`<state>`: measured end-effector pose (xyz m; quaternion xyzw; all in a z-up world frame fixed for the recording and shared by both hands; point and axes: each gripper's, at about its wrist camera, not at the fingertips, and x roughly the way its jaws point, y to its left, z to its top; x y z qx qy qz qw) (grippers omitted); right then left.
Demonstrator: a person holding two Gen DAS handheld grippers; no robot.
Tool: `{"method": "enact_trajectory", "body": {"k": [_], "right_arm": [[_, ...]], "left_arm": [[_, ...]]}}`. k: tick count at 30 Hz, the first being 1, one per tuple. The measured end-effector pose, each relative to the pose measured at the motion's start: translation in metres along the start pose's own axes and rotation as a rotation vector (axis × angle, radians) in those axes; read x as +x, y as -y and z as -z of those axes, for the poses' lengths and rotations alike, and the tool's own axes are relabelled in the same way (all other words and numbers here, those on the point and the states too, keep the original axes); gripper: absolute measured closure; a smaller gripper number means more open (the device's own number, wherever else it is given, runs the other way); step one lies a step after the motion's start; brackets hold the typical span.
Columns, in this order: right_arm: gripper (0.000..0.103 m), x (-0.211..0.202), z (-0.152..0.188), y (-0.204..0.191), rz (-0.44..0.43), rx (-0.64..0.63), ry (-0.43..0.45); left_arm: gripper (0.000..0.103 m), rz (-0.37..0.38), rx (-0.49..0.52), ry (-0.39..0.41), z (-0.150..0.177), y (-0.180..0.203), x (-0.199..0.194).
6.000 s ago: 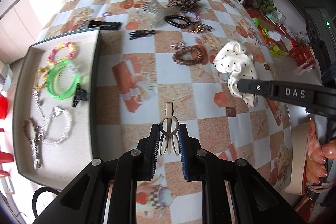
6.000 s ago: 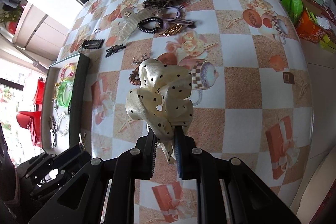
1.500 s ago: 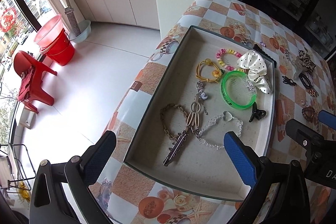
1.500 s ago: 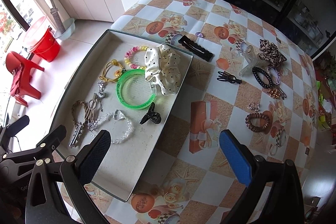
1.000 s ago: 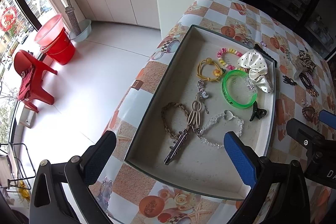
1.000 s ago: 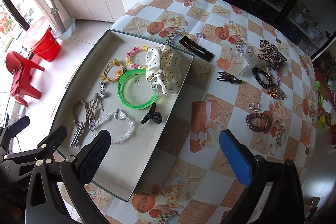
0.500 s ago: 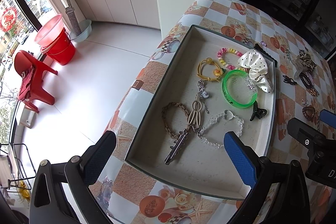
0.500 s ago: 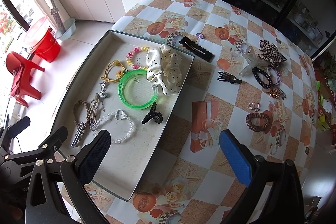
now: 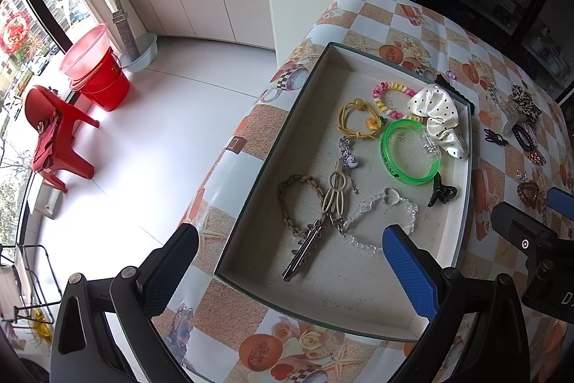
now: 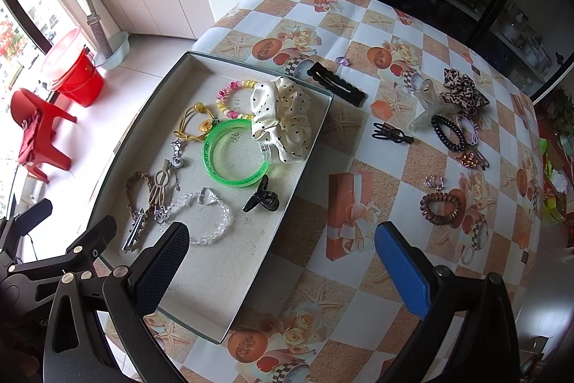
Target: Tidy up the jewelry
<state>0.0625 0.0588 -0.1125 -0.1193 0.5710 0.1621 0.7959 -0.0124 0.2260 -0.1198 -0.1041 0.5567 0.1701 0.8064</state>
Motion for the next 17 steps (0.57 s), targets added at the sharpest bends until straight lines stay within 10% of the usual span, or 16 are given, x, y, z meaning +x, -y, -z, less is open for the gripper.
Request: {"method": "enact_trajectory", "body": {"k": [17], "right_arm": [[0.000, -0.0010, 0.0007, -0.0007, -0.001, 0.000, 0.001]], "left_arm": [[0.000, 0.002, -0.008, -0.004, 0.0029, -0.0052, -0.0007]]}}
